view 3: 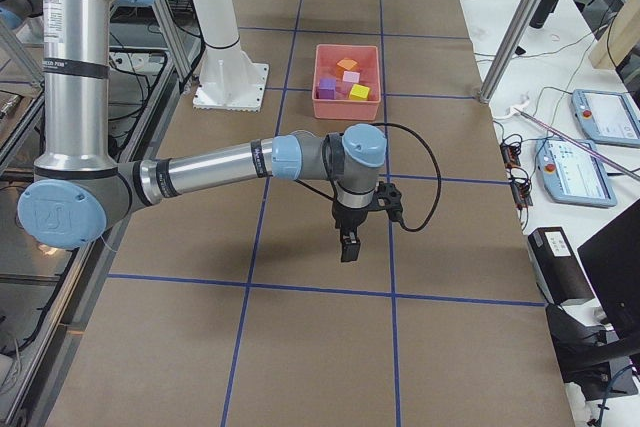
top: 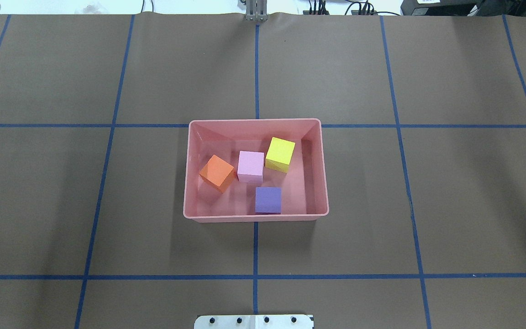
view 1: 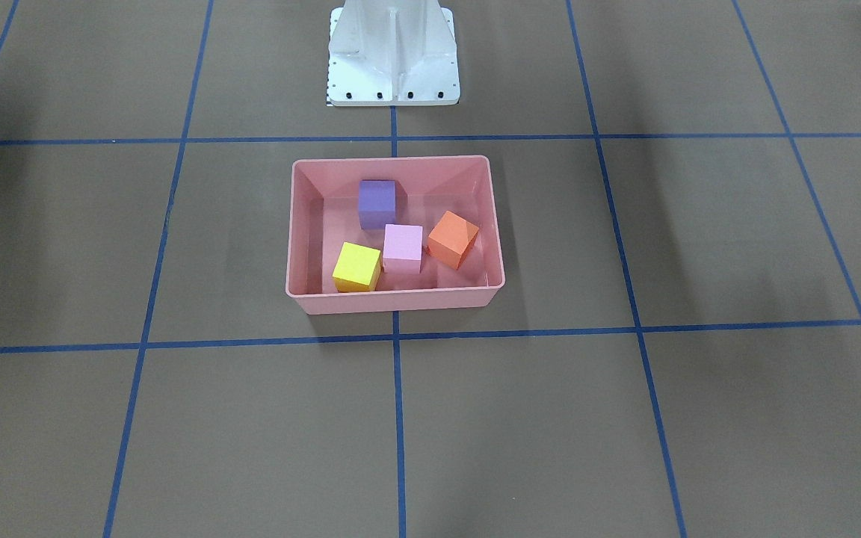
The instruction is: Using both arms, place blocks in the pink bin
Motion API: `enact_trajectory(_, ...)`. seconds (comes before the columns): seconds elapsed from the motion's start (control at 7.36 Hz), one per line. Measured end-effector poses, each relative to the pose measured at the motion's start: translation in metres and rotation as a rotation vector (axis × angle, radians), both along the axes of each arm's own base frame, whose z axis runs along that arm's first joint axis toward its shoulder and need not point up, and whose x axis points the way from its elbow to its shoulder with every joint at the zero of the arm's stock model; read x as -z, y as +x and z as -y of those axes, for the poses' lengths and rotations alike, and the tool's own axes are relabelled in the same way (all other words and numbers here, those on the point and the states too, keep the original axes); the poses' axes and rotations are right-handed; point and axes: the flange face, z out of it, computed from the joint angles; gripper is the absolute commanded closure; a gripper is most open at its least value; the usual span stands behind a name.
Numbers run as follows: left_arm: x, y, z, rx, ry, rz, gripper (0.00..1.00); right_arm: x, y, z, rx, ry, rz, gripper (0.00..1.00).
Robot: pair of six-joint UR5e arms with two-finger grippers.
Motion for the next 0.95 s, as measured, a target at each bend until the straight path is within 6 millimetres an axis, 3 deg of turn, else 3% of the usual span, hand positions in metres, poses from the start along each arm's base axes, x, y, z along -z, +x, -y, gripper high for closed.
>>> enact_trajectory(0.95, 0.0045, 0.001, 0.0018, -0.003, 0.037, -0.003, 0.0, -0.0098, -0.0001, -0.0017, 0.0, -0.019, -0.002, 0.0)
